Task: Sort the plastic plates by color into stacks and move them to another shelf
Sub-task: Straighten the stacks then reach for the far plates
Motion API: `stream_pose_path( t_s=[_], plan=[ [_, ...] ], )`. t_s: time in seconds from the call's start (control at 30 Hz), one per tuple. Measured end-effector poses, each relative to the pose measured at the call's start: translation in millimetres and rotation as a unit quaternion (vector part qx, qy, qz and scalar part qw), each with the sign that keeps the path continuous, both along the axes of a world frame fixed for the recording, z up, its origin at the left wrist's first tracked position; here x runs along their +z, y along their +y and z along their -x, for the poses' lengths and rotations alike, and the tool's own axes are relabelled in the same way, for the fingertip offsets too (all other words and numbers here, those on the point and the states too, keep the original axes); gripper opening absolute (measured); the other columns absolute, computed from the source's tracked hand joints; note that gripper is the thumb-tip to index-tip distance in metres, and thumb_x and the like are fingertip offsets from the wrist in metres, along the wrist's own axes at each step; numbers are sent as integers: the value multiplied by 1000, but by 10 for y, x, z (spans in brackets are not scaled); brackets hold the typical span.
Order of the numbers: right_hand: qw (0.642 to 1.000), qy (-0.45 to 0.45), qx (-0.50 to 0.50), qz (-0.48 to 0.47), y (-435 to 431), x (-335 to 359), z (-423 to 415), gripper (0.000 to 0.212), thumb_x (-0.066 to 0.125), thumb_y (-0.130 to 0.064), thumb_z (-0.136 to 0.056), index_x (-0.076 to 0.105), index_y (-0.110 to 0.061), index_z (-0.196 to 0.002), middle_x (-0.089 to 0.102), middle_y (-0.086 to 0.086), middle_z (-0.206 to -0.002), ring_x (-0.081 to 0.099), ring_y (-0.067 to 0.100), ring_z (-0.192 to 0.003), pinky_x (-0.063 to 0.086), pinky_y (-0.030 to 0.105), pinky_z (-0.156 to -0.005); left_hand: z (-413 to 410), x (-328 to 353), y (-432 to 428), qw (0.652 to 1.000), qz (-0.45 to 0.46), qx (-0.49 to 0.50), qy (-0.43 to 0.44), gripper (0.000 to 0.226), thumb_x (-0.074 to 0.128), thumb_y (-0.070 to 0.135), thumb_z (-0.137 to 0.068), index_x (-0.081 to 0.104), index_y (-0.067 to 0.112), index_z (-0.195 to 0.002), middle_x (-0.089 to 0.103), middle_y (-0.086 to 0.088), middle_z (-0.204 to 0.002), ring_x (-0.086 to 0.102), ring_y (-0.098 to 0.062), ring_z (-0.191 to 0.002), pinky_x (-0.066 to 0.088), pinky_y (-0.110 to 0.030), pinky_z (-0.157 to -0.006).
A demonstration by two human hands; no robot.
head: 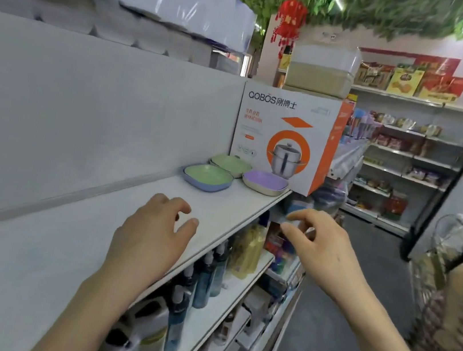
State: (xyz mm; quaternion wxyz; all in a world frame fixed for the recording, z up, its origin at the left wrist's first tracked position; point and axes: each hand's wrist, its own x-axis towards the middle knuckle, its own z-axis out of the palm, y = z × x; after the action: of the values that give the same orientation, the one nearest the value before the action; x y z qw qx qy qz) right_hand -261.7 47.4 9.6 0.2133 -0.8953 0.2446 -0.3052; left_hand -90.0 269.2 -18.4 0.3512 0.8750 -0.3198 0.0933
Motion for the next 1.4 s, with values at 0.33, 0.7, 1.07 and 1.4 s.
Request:
stream_pose_path(
  t_s=[0.33, 0.7, 1.07, 1.4],
  plan=[
    [999, 24, 43, 10, -1394, -216, -1072, 19, 60, -40, -95, 68, -29, -108, 61, -8, -93, 57, 8, -86, 50, 34, -74, -285, -111, -939, 998, -9, 69, -12, 29, 47, 57, -98, 59, 43, -120, 53, 21, -114, 58, -3, -102, 51, -37, -85],
    [994, 41, 90, 39, -2656, -281, -1969, 30, 59, -41, -96, 66, -25, -120, 55, -3, -105, 58, 16, -91, 48, 36, -78, -583, -98, -1675, 983, -30, 178, -28, 24, 49, 56, -97, 60, 44, -115, 53, 20, -107, 60, -2, -95, 51, -37, -82],
    [983, 26, 173, 46, -3015, -411, -2350, 32, 61, -40, -96, 65, -24, -124, 56, -3, -110, 57, 17, -98, 47, 32, -81, -724, -96, -1908, 962, -67, 263, -16, 27, 49, 55, -95, 61, 44, -117, 53, 19, -106, 61, -3, -90, 52, -36, -81],
    [974, 9, 222, 35, -2950, -446, -2542, 38, 72, -24, -88, 64, -22, -125, 52, 0, -117, 56, 14, -93, 44, 28, -77, -773, -149, -1874, 951, -69, 302, -13, 24, 51, 57, -94, 60, 45, -113, 54, 19, -105, 61, -3, -90, 51, -37, -82]
  ],
)
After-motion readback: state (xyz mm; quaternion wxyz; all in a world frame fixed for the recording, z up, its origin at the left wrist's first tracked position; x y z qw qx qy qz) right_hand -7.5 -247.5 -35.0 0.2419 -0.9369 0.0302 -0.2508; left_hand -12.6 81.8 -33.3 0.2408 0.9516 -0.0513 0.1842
